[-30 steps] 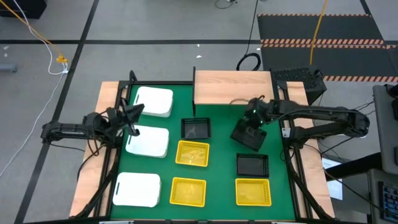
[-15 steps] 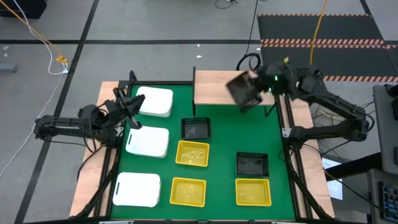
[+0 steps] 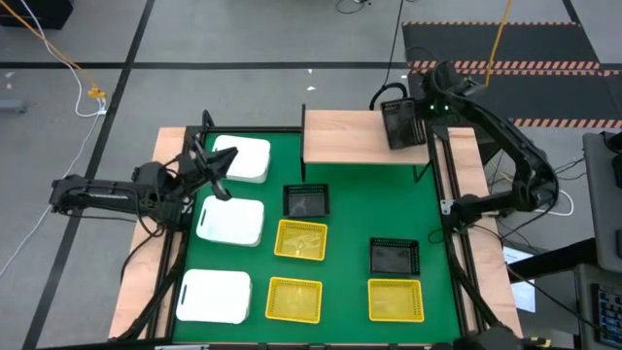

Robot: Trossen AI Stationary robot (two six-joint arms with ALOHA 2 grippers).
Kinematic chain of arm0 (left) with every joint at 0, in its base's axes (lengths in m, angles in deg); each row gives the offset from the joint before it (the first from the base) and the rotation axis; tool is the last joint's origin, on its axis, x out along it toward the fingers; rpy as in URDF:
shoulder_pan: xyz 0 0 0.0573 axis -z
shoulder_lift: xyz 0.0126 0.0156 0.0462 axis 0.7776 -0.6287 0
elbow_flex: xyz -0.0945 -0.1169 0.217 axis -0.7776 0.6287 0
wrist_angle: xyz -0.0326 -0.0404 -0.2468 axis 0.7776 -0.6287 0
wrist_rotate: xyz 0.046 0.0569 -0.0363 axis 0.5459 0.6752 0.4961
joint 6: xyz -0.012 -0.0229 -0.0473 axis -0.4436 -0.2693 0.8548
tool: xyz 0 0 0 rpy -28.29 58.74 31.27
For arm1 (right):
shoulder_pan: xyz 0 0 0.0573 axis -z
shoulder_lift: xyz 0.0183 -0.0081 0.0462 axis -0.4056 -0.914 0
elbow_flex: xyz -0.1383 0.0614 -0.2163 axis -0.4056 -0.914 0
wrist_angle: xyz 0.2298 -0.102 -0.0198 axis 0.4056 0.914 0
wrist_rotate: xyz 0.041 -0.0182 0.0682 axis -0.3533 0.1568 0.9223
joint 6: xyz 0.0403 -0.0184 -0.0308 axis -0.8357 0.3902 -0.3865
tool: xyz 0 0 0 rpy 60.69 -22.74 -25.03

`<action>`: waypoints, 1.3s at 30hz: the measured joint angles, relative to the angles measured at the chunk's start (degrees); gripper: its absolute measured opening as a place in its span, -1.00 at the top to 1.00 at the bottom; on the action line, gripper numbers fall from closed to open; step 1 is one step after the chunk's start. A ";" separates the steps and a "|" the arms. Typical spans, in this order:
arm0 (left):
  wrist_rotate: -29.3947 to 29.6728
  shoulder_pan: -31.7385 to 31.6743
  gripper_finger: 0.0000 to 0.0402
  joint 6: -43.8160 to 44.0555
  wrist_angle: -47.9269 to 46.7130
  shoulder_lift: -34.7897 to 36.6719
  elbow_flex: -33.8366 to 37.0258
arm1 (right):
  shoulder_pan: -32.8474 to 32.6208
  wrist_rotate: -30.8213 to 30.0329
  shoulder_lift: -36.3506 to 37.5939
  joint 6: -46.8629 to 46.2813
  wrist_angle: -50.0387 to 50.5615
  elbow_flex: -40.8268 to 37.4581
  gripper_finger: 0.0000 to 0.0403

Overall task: Stack baskets on shelf by color
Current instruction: Put the top right black bin on the shelf, then stack the bottom black bin into the other black bin on the shelf

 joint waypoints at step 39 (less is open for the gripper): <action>0.00 -0.01 0.81 -5.95 2.76 0.05 -0.04 | -32.40 9.05 36.62 2.85 -12.91 -21.21 0.44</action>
